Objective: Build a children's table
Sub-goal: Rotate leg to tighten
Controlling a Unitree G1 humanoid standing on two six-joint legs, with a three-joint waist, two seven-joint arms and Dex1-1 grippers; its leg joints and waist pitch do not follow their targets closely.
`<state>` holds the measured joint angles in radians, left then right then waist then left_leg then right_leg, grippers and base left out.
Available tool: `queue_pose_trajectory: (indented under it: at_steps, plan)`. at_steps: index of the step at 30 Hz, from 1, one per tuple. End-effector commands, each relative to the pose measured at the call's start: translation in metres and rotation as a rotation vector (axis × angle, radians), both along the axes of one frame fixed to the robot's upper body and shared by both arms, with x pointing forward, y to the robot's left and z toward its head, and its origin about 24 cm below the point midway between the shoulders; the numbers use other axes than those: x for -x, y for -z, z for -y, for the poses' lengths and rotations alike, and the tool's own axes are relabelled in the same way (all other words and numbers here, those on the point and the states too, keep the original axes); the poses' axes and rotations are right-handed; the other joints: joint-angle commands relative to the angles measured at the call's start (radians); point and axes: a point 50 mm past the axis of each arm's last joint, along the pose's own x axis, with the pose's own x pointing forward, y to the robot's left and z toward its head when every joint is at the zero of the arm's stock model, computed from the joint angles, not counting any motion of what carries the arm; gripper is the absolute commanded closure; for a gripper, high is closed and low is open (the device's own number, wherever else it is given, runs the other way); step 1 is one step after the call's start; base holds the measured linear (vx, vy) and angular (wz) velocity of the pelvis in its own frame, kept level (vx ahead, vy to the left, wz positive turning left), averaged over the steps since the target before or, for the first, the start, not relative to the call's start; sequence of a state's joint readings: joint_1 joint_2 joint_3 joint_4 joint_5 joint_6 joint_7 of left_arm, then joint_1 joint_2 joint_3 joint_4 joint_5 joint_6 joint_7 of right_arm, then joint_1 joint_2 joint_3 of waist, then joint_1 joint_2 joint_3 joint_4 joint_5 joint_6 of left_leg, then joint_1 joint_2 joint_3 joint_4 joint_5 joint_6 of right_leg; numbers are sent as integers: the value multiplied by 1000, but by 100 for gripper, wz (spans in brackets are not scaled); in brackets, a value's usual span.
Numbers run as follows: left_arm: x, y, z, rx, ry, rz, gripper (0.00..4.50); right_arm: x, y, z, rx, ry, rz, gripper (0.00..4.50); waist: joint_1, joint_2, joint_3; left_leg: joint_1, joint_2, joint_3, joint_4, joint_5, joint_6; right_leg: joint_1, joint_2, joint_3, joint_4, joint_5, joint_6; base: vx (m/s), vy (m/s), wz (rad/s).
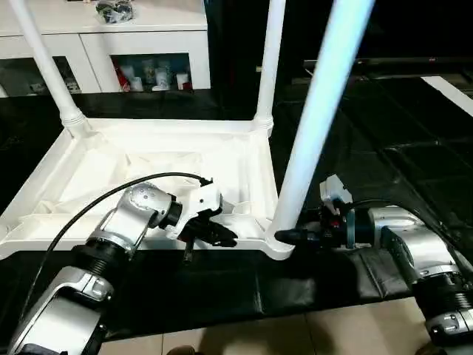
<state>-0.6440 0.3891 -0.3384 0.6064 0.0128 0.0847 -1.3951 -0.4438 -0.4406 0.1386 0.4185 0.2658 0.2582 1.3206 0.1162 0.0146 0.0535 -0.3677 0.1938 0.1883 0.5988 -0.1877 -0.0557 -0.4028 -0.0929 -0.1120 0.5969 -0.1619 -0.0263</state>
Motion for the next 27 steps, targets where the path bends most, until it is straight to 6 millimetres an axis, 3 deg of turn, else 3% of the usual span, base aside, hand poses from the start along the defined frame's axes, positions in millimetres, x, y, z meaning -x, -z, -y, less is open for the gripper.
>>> queue_pose_trajectory:
  at_steps: [1,6,7,11,13,16,21,23,24,27]
  plan:
    - [-3,-5,6,29,-13,24,450,0,-3,-8,-45,-37,-7,242,-4,-11,-72,13,47,-14,-67,-167,55,53,-70,58,-70,-279,-192,0,0,0]
    - [-11,-6,12,54,-124,20,450,2,1,-18,-56,28,-2,249,-4,-10,-71,16,47,-14,-68,-173,49,50,-69,58,-74,-303,-183,0,0,0]
    - [-11,-6,12,54,-124,20,450,2,1,-18,-56,28,-2,249,-5,-3,-71,16,46,-15,-68,-174,45,49,-69,58,-72,-302,-184,0,0,0]
    - [-18,-7,16,68,-208,21,450,-2,7,-24,-23,119,6,250,-14,-9,-70,13,41,-18,-70,-190,28,52,-69,56,-80,-349,-161,0,0,0]
    - [-29,-12,34,149,-377,-8,450,-13,13,-42,0,292,-4,251,-21,-3,-69,14,41,-19,-70,-193,19,50,-69,56,-78,-342,-167,0,0,0]
    - [-36,-16,48,195,-492,-22,450,-22,16,-58,27,417,-23,252,-43,-6,-69,8,35,-23,-71,-197,1,55,-67,53,-81,-363,-162,0,0,0]
    - [-43,-20,62,228,-599,-8,450,-35,15,-78,49,535,-36,252,-59,-6,-75,5,30,-18,-64,-150,39,57,-64,56,-76,-264,-186,0,0,0]
    - [-45,-21,66,239,-624,-1,450,-37,12,-85,44,545,-21,252,-56,-10,-76,7,31,-16,-63,-135,53,57,-63,56,-74,-232,-193,0,0,0]
    - [-46,-23,70,250,-641,3,450,-37,9,-92,25,525,0,199,-56,-7,-76,7,31,-16,-64,-127,57,57,-63,56,-73,-218,-199,0,0,0]
    - [-44,-23,71,239,-615,23,450,-32,6,-100,-30,462,14,180,-54,-6,-76,7,34,-17,-65,-130,68,60,-64,56,-70,-203,-206,0,0,0]
